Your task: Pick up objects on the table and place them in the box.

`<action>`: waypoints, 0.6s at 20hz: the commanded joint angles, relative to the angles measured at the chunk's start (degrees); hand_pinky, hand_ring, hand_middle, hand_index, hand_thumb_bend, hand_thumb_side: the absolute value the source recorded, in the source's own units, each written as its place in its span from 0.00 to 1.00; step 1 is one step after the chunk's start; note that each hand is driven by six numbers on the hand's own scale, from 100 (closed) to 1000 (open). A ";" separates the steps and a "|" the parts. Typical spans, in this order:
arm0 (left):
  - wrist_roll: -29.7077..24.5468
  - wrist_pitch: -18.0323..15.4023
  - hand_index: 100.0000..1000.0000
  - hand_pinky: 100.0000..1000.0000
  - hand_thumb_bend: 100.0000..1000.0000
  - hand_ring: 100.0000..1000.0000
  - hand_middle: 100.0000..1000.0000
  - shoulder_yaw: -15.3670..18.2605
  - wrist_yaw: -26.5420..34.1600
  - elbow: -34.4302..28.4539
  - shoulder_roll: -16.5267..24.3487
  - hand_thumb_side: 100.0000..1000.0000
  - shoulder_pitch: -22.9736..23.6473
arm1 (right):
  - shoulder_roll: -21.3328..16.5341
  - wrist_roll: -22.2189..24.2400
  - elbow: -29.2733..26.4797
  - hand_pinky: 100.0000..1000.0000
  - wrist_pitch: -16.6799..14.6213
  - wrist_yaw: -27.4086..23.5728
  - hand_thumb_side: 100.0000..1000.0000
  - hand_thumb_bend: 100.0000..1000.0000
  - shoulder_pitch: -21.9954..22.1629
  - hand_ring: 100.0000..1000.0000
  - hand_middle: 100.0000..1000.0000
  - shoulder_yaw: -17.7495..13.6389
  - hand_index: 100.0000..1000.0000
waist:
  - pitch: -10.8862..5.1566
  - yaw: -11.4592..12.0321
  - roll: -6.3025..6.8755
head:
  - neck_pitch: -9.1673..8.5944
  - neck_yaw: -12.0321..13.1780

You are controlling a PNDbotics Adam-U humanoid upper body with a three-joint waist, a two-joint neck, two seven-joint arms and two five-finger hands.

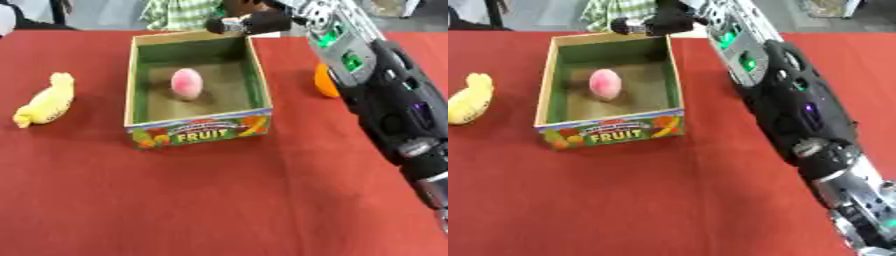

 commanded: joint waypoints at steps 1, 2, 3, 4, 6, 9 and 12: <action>0.12 0.12 0.62 0.44 0.00 0.49 0.55 0.82 0.03 -0.81 1.00 0.79 -0.07 | -3.98 -1.09 -0.36 0.97 1.10 -0.68 0.85 0.67 -0.07 0.98 0.89 -2.08 0.97 | -1.56 -0.06 0.28 | 0.12 0.16; 0.15 0.13 0.62 0.44 0.00 0.49 0.55 0.85 0.02 -0.81 1.00 0.79 -0.02 | -4.69 -1.48 0.21 0.97 1.40 -0.47 0.84 0.67 0.49 0.99 0.89 -2.59 0.97 | -1.57 -0.12 0.31 | 0.13 0.22; 0.17 0.14 0.62 0.44 0.00 0.49 0.55 0.87 0.03 -0.81 0.99 0.79 0.00 | -5.16 -1.87 0.74 0.97 1.64 -0.34 0.84 0.68 0.98 1.00 0.89 -3.09 0.97 | -1.58 -0.15 0.35 | 0.16 0.27; 0.17 0.15 0.62 0.44 0.00 0.49 0.55 0.88 0.03 -0.81 0.99 0.79 0.02 | -5.70 -2.25 1.36 0.97 1.91 -0.08 0.84 0.68 1.53 1.00 0.90 -3.52 0.97 | -1.59 -0.19 0.39 | 0.18 0.36; 0.16 0.15 0.62 0.44 0.00 0.49 0.55 0.90 0.00 -0.81 1.02 0.79 0.02 | -6.66 -2.84 2.40 0.97 2.18 0.56 0.83 0.68 2.52 1.00 0.90 -4.04 0.97 | -1.62 -0.25 0.45 | 0.22 0.43; 0.24 0.20 0.62 0.44 0.00 0.49 0.55 0.99 -0.02 -0.81 1.08 0.79 0.14 | -8.24 -3.31 3.27 0.97 2.06 1.47 0.82 0.68 4.02 1.00 0.90 -4.30 0.97 | -1.68 -0.37 0.51 | 0.26 0.59; 0.30 0.22 0.62 0.44 0.00 0.49 0.55 1.05 -0.06 -0.81 1.12 0.79 0.26 | -9.81 -3.12 3.31 0.96 1.57 1.87 0.82 0.68 5.33 1.00 0.90 -4.20 0.97 | -1.73 -0.52 0.50 | 0.29 0.79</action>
